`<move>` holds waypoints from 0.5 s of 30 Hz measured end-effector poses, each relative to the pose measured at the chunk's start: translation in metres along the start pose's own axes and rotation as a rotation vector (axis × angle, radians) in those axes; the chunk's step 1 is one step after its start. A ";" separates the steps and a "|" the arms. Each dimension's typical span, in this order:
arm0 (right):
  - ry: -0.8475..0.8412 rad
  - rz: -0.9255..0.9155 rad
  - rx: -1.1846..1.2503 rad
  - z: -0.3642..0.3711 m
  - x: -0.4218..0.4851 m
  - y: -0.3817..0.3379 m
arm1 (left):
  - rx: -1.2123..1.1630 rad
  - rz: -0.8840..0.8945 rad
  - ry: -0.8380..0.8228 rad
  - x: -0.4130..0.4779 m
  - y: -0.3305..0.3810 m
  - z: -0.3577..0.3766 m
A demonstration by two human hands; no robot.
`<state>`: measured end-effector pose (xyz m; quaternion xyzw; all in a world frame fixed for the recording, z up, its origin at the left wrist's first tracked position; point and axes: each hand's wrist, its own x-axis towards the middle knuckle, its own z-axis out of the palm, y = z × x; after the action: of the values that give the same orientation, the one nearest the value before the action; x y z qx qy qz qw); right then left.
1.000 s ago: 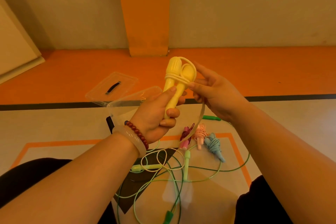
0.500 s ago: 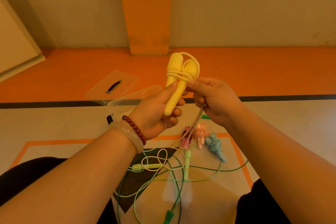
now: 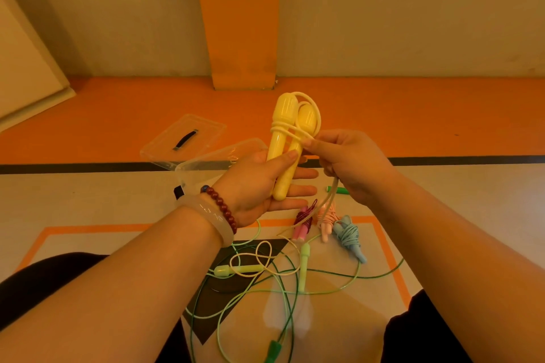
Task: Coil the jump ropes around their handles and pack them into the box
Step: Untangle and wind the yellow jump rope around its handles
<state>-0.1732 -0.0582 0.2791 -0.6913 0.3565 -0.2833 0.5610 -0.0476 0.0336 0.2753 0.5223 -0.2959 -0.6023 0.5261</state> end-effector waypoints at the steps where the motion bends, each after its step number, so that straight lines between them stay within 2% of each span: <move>1: 0.015 0.004 -0.006 0.000 0.000 0.000 | 0.013 0.006 0.019 0.001 -0.002 0.001; 3: 0.038 0.019 -0.009 0.000 0.001 -0.001 | 0.165 0.072 0.104 0.004 -0.006 0.003; 8: 0.099 0.074 0.036 0.002 0.001 -0.002 | 0.633 0.463 0.434 0.013 -0.016 -0.004; 11: 0.089 0.058 0.057 0.009 -0.001 -0.003 | 0.851 0.524 0.460 0.021 -0.026 -0.001; 15: 0.066 0.016 -0.056 0.009 -0.003 -0.005 | 0.912 0.522 0.492 0.023 -0.031 -0.001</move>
<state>-0.1664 -0.0500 0.2821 -0.6943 0.3882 -0.2915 0.5314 -0.0544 0.0202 0.2390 0.7305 -0.5135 -0.1253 0.4324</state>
